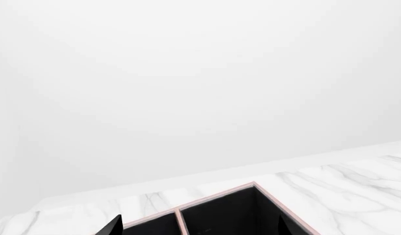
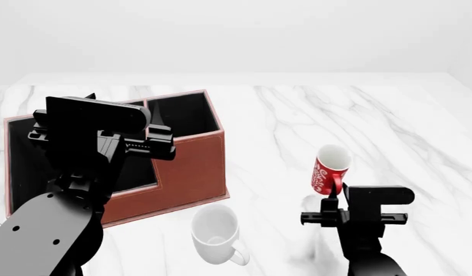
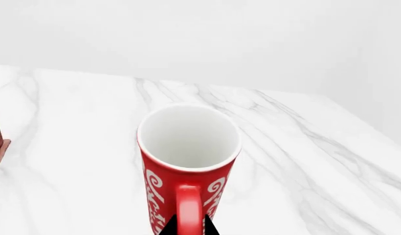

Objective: Pick up the red mug and place it to the right of the caddy.

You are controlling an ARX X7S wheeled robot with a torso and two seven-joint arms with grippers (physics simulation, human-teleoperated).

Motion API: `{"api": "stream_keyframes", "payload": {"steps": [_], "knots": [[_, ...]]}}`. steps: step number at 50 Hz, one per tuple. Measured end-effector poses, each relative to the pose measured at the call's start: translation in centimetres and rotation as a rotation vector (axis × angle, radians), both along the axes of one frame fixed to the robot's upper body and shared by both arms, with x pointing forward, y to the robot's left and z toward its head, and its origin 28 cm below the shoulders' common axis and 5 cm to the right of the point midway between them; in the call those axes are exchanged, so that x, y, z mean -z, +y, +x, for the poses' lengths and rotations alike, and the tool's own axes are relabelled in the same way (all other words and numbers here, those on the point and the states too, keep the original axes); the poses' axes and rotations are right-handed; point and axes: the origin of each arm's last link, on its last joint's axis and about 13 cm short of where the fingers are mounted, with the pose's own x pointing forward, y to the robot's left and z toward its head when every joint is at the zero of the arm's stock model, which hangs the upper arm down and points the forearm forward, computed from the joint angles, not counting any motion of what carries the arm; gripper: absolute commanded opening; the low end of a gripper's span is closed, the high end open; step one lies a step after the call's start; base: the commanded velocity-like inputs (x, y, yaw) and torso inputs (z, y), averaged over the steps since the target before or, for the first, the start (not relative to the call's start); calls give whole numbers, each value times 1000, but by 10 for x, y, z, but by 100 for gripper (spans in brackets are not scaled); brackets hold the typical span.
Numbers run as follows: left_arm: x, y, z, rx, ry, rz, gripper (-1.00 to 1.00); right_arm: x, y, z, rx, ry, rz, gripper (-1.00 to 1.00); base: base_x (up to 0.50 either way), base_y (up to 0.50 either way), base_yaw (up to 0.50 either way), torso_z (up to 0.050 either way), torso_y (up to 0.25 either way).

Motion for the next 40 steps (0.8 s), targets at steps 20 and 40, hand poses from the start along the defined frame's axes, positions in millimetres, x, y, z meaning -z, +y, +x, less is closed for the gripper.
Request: {"api": "stream_keyframes", "payload": {"steps": [20, 40], "knots": [[0, 0, 2, 1, 3, 3, 100, -44, 29, 56, -207, -61, -24, -100, 0, 0, 0, 0, 1], [1, 1, 4, 3, 8, 2, 100, -35, 66, 109, -326, 52, -42, -100, 0, 0, 0, 0, 0]]}}
